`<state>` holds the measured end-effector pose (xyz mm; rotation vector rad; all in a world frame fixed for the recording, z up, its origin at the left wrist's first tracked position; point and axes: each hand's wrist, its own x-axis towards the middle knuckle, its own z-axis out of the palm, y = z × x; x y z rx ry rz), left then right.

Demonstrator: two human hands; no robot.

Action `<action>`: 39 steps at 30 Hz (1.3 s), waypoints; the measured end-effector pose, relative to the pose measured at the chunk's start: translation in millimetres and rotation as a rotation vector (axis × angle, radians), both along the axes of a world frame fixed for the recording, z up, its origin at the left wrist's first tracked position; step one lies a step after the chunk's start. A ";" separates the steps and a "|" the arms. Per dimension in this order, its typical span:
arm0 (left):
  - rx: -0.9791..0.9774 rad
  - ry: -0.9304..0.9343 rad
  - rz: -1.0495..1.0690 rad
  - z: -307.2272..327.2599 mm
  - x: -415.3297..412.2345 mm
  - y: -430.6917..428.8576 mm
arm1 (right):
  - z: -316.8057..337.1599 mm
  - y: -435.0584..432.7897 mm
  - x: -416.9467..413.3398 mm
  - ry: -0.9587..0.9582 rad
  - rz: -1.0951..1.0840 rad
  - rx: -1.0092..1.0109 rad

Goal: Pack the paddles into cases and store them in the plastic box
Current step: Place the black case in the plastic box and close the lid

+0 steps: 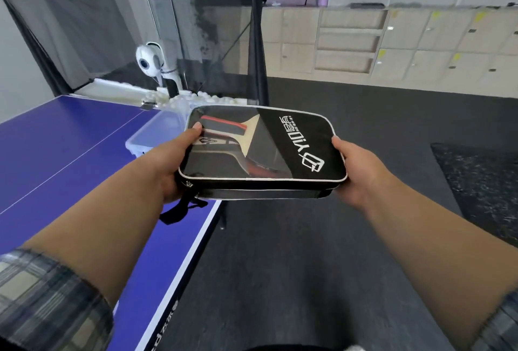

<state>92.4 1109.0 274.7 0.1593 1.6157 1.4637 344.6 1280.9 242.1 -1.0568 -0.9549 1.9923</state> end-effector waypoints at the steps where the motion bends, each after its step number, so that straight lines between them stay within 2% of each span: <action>1: -0.003 0.003 0.008 -4.5 -7.8 17.9 | -6.5 20.4 -10.9 -0.001 0.014 -0.012; 9: -0.011 -0.056 0.219 -43.1 -64.0 138.6 | -36.8 183.3 -109.4 -0.051 0.179 -0.030; 14: 0.006 -0.098 0.380 -60.4 -104.6 172.7 | -38.6 254.8 -192.8 -0.097 0.320 -0.022; 19: 0.018 -0.122 0.549 -79.4 -174.2 177.1 | -58.4 287.2 -306.4 -0.133 0.478 -0.034; 29: 0.041 -0.075 0.688 -102.1 -322.0 212.4 | -84.0 339.1 -502.6 -0.201 0.600 0.086; 36: 0.092 -0.132 0.810 -147.4 -373.6 220.0 | -109.4 358.0 -605.6 -0.261 0.882 0.185; 39: 0.019 -0.179 0.909 -169.5 -381.4 226.0 | -129.0 365.5 -645.7 -0.356 0.993 0.210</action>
